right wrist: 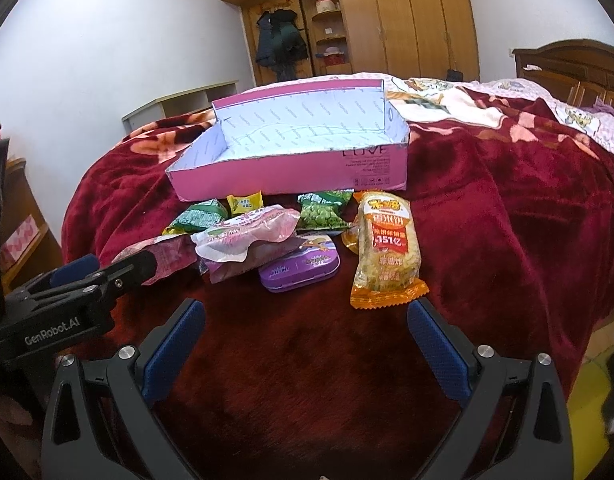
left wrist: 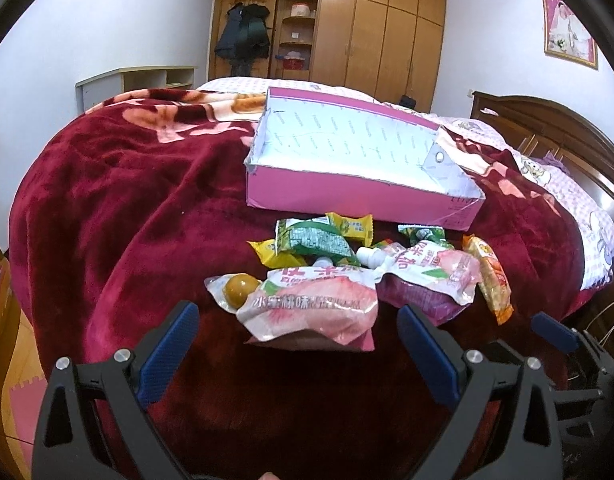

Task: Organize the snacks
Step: 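Move left tool to pink peach pouch while right tool moves to yellow cracker bag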

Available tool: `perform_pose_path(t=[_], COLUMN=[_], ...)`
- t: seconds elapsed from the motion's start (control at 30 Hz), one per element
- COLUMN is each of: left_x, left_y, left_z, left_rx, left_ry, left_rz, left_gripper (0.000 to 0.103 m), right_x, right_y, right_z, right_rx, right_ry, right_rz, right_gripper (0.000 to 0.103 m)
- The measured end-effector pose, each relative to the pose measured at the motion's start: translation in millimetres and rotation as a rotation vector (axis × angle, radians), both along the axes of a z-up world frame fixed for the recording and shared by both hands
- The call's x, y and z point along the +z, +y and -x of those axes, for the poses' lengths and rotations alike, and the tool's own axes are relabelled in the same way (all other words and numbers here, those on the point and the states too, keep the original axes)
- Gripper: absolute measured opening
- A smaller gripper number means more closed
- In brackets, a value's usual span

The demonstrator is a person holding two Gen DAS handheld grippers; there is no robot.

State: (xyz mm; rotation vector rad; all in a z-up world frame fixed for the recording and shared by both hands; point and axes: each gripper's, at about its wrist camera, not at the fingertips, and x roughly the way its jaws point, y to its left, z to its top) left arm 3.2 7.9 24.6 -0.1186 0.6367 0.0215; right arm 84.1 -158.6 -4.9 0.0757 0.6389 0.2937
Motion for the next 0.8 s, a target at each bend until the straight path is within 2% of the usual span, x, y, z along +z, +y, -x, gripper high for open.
perform_pose_path(t=[0.47,0.8], left_x=[-3.1,-1.6], left_y=[-1.5,-4.5], left_z=[-18.4,-27.2], left_rx=[-0.023,-0.039], left_ry=[0.046,0.045], left_rz=[-0.031,-0.067], left_gripper=[0.101,0.101], right_x=[1.4,1.4], right_y=[0.4,-5.8], right_z=[-6.8,-18.5], right_rx=[0.017,0.02], right_ry=[-0.001,0.023], right_rz=[0.033,0.051], right_gripper=[0.103,0.103])
